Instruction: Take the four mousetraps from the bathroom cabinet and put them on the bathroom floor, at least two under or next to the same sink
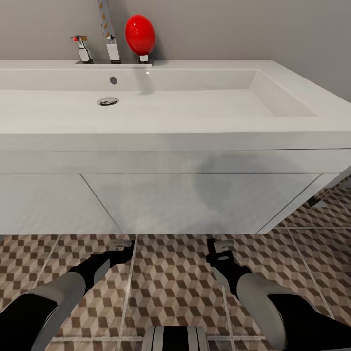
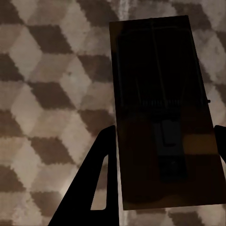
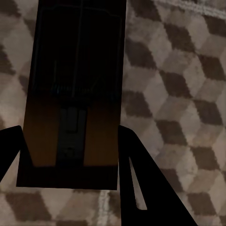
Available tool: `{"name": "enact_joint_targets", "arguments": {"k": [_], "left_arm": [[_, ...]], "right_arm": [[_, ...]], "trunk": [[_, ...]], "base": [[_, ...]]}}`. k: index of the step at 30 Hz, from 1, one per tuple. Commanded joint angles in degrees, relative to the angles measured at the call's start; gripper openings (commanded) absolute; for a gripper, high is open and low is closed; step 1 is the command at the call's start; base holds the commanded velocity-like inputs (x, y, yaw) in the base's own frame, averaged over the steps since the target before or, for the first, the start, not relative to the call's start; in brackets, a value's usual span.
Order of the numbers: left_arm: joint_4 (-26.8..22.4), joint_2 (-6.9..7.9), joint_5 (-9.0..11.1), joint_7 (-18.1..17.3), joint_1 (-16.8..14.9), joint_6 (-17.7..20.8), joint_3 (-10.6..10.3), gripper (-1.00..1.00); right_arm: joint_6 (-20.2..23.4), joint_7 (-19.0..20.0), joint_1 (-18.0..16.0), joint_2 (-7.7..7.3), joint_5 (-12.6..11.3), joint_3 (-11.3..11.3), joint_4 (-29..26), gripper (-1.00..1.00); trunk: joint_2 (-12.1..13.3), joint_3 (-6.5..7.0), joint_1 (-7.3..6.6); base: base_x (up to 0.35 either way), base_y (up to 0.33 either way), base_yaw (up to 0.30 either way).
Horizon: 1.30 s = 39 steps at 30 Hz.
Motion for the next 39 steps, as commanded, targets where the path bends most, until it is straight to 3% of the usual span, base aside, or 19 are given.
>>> {"name": "enact_joint_targets", "arguments": {"k": [1, 15, 16, 39], "left_arm": [[-0.1, 0.03, 0.5, 0.0, 0.0, 0.3, -0.5, -1.00], [-0.1, 0.00, 0.5, 0.0, 0.0, 0.3, -0.5, -1.00], [-0.1, 0.00, 0.5, 0.0, 0.0, 0.3, -0.5, -1.00], [-0.1, -0.17, 0.5, 0.0, 0.0, 0.2, -0.5, -1.00]], "right_arm": [[0.3, -0.1, 0.0, 0.02, 0.4, -0.3, -0.1, -1.00], [0.6, -0.1, 0.0, 0.03, 0.2, -0.4, 0.0, -1.00], [0.7, -0.1, 0.0, 0.02, 0.2, -0.4, 0.0, 1.00], [0.5, -0.1, 0.0, 0.09, 0.3, -0.4, 0.0, 1.00]], "trunk": [[0.0, -0.03, -0.01], [0.0, -0.03, -0.01], [0.0, -0.03, -0.01], [0.0, -0.03, -0.01]], "base": [[0.000, 0.000, 0.000], [0.000, 0.000, 0.000], [0.000, 0.000, 0.000], [0.000, 0.000, 0.000]]}}
